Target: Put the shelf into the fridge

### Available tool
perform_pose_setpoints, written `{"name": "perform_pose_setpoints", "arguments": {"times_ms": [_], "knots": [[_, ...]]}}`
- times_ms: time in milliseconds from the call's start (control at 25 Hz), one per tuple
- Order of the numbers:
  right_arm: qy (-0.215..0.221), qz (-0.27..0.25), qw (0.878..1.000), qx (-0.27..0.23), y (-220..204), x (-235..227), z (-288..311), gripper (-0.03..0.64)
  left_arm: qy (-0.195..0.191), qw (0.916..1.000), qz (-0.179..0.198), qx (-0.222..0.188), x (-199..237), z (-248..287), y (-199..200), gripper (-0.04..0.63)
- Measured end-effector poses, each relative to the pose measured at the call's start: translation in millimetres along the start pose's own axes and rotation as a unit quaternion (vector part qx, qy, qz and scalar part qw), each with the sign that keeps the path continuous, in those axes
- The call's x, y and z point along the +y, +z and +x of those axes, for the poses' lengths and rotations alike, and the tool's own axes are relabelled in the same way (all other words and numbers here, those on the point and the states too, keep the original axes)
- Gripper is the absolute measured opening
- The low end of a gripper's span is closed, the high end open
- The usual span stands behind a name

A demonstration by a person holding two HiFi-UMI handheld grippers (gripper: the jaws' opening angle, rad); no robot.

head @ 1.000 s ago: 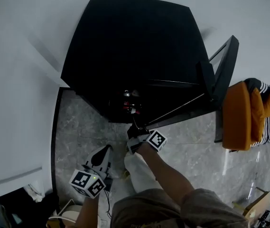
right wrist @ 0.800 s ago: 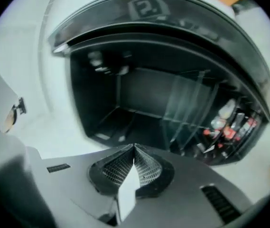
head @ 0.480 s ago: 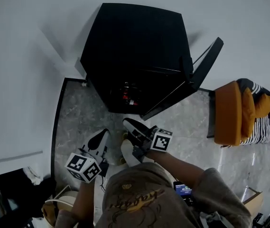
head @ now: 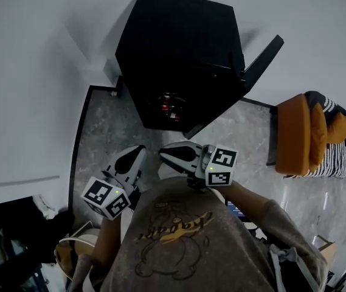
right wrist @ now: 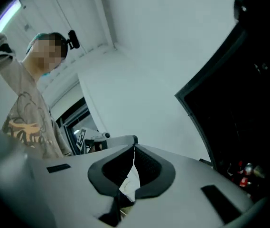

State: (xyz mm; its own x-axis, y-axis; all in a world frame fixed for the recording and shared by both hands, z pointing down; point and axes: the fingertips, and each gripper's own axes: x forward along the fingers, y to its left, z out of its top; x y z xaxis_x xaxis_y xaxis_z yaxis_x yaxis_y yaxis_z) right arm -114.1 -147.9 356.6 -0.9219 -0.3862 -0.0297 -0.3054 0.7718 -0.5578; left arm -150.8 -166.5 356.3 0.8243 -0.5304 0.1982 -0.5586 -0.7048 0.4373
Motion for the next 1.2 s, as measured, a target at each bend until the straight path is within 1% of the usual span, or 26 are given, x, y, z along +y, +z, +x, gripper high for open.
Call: {"name": "perform_pose_setpoints", "arguments": {"times_ms": [80, 160, 320, 400, 520, 760, 960, 1080, 1200], "knots": [[0.009, -0.035, 0.999, 0.017, 1, 15, 1, 0.021, -0.004, 0.9999, 0.007, -0.009, -6, -4, 6, 0.000], [0.021, -0.064, 0.997, 0.022, 5, 28, 2, 0.021, -0.004, 0.9998, 0.009, -0.017, -7, -7, 10, 0.000], [0.045, -0.128, 0.990, 0.035, 10, 42, 5, 0.021, -0.003, 0.9997, 0.010, -0.024, -5, -7, 13, 0.000], [0.056, -0.143, 0.987, 0.043, 9, 47, 9, 0.021, -0.003, 0.9996, 0.011, -0.024, -5, -9, 15, 0.000], [0.063, -0.148, 0.986, 0.051, 8, 49, 9, 0.021, -0.005, 0.9996, 0.016, -0.021, -7, -12, 15, 0.000], [0.052, -0.144, 0.987, 0.055, 7, 38, -1, 0.022, 0.002, 0.9998, 0.016, -0.010, -5, -16, 3, 0.000], [0.054, -0.146, 0.985, 0.072, 4, 36, -4, 0.023, 0.004, 0.9999, 0.015, -0.001, -3, -20, -6, 0.000], [0.057, -0.140, 0.985, 0.081, 1, 35, -6, 0.023, 0.004, 0.9999, 0.014, 0.005, -3, -21, -11, 0.000], [0.056, -0.130, 0.987, 0.080, 2, 31, -8, 0.023, 0.010, 0.9999, 0.010, 0.001, 0, -21, -14, 0.000]]}}
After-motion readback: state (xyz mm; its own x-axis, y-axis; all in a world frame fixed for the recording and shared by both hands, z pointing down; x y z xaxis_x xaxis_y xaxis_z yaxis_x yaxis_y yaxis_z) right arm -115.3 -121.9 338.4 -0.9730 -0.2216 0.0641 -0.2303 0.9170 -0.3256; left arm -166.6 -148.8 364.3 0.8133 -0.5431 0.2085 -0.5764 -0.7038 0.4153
